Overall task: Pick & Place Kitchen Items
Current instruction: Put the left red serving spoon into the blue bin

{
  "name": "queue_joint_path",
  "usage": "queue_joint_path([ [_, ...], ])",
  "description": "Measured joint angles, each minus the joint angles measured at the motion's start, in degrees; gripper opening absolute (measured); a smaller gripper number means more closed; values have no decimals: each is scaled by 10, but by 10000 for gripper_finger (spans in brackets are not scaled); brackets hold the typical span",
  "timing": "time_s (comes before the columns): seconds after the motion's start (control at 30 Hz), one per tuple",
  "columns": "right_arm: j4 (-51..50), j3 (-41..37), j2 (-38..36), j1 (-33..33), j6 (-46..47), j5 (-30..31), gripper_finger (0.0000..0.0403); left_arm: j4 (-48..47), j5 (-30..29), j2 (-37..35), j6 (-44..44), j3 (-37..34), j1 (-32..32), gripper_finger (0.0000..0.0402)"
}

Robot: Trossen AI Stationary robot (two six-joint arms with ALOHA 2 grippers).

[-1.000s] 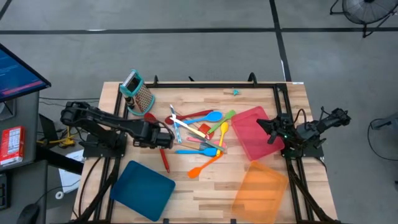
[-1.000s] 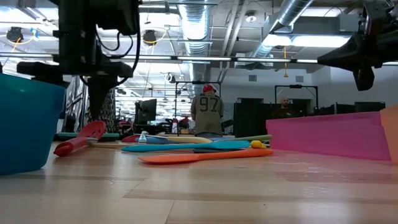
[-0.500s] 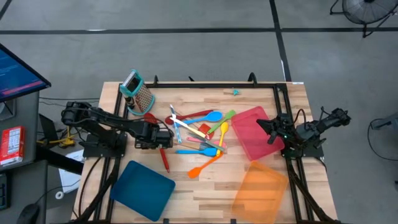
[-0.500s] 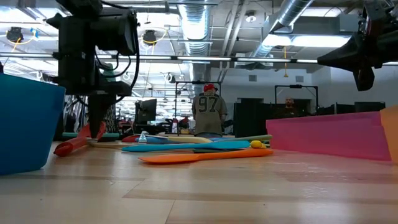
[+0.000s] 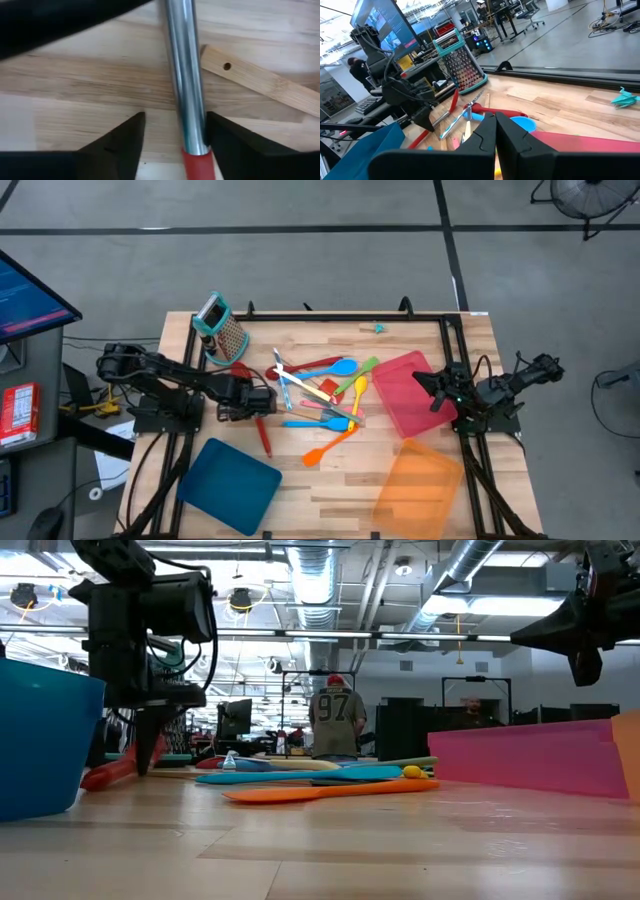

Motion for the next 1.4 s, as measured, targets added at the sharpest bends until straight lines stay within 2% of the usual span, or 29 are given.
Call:
queue_joint_path([
  [0.4, 0, 0, 0, 0, 0, 0, 0, -6, -16, -1, -4, -2, 5, 52],
  [0.53, 0, 0, 0, 0, 0, 0, 0, 4, -31, -15, -3, -3, 5, 22],
  [0.87, -12, 0, 0, 0, 0, 0, 0, 92, -106, -55, -6, -5, 11, 24],
  [1.07, -12, 0, 0, 0, 0, 0, 0, 210, -96, -60, 39, -4, 21, 26],
  [1.23, -12, 0, 0, 0, 1, 0, 0, 319, -65, -61, 93, -3, 19, 23],
  [1.4, -11, 0, 0, 0, 1, 0, 0, 376, -60, -89, 141, -3, 14, 24],
])
